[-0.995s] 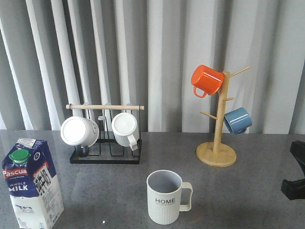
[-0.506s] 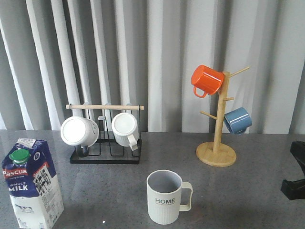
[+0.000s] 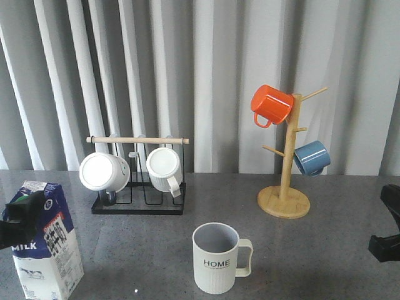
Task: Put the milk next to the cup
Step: 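Grasp the Pascual milk carton with the left gripper and lift it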
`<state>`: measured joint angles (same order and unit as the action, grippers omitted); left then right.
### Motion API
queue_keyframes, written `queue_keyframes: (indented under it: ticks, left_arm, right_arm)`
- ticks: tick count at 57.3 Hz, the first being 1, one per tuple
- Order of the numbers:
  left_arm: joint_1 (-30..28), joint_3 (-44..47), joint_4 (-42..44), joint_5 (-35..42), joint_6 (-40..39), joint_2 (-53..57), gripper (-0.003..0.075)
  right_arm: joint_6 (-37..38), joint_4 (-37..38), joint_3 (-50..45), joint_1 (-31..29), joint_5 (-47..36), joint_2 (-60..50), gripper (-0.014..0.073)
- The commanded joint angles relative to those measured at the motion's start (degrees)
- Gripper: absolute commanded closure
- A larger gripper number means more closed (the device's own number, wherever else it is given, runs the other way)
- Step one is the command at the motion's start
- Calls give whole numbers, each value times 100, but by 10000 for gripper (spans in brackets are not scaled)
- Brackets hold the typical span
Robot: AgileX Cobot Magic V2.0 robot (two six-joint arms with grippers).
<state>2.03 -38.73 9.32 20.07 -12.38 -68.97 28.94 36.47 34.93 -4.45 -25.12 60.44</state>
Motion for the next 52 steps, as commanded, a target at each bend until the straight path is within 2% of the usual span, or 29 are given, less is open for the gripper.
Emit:
queue_keyframes:
  ticks: [1,14,29,33,47,52]
  left_arm:
    - [42,-196,559,602,-422,-93,19]
    - [35,-196,797,867,-686,-652,45]
    - [35,-166,637,991,-831,-1135,134]
    - [35,-166,549,1071,-849,-1232,188]
    - [35,-166,381,1255,-843,-1365,500]
    - [35,-166,381,1275,-850,-1365,584]
  right_arm:
    - [-44,-52,163,-36,-360,-96,600]
    - [-44,-52,163,-36,-360,-96,600]
    - [-44,-52,163,-36,-344,-96,600]
    - [-44,-52,163,-36,-344,-96,600]
    - [-44,-52,163,-36,-344,-96,600]
    - [-44,-52,163,-36,-344,-96,600]
